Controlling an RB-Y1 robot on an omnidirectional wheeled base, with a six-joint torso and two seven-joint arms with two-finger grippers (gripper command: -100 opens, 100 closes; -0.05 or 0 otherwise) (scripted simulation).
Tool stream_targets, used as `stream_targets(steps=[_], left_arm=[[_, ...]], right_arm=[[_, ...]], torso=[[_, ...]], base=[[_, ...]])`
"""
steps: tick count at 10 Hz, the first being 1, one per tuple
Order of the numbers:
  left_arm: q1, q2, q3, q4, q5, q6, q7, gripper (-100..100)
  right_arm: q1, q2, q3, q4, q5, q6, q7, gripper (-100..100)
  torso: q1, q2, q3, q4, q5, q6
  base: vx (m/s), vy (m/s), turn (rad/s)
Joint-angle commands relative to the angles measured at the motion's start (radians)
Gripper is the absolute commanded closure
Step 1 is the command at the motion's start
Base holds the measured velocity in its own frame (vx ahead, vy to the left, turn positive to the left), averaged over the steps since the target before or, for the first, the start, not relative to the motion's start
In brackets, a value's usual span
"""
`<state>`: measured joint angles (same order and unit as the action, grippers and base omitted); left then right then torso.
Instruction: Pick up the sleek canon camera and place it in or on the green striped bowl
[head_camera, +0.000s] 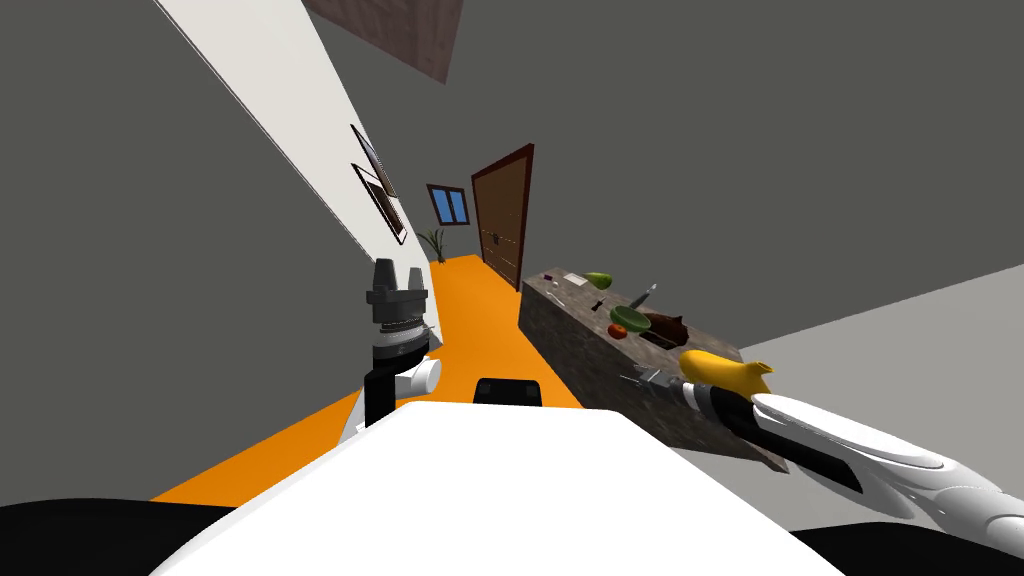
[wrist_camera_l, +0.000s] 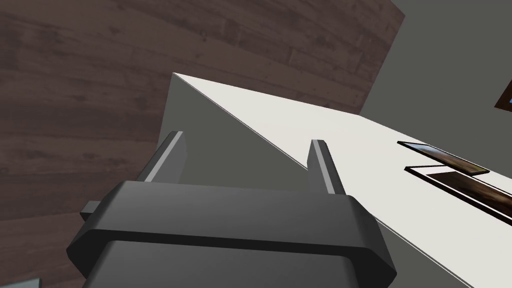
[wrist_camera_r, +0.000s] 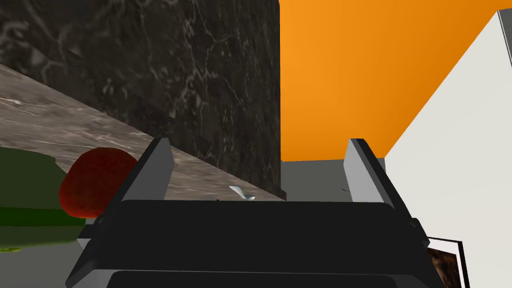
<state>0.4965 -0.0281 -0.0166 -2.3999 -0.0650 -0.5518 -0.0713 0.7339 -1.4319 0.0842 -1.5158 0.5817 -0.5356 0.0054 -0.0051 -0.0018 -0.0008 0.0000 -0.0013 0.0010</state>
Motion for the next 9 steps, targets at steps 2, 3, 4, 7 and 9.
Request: stream_targets(steps=[2, 3, 4, 7, 9], left_arm=[[0.0, 0.0, 0.0, 0.0, 0.0, 0.0, 0.0, 0], [0.0, 0.0, 0.0, 0.0, 0.0, 0.0, 0.0, 0], [0.0, 0.0, 0.0, 0.0, 0.0, 0.0, 0.0, 0], [0.0, 0.0, 0.0, 0.0, 0.0, 0.0, 0.0, 0], [0.0, 0.0, 0.0, 0.0, 0.0, 0.0, 0.0, 0]], right_arm=[[0.017, -0.074, -0.004, 0.032, 0.017, -0.011, 0.002, -100], [0.021, -0.104, 0.002, 0.065, 0.034, -0.024, 0.003, -100], [0.021, -0.124, 0.002, 0.065, 0.034, -0.024, 0.003, -100], [0.028, -0.209, 0.016, 0.125, 0.064, -0.052, 0.005, -100], [0.031, -0.247, 0.024, 0.151, 0.078, -0.067, 0.005, -100]], torso=[[-0.001, -0.001, -0.001, 0.0, 0.0, 0.0], [-0.001, -0.001, -0.001, 0.0, 0.0, 0.0], [-0.001, -0.002, -0.001, 0.0, 0.0, 0.0], [-0.002, -0.002, -0.001, -0.001, -0.001, 0.0], [-0.006, -0.005, -0.003, -0.001, -0.001, -0.001]], base=[[0.032, -0.05, 0.115], [0.038, -0.044, 0.121], [0.033, -0.05, 0.063], [0.053, -0.073, 0.093], [0.087, -0.127, 0.134]])
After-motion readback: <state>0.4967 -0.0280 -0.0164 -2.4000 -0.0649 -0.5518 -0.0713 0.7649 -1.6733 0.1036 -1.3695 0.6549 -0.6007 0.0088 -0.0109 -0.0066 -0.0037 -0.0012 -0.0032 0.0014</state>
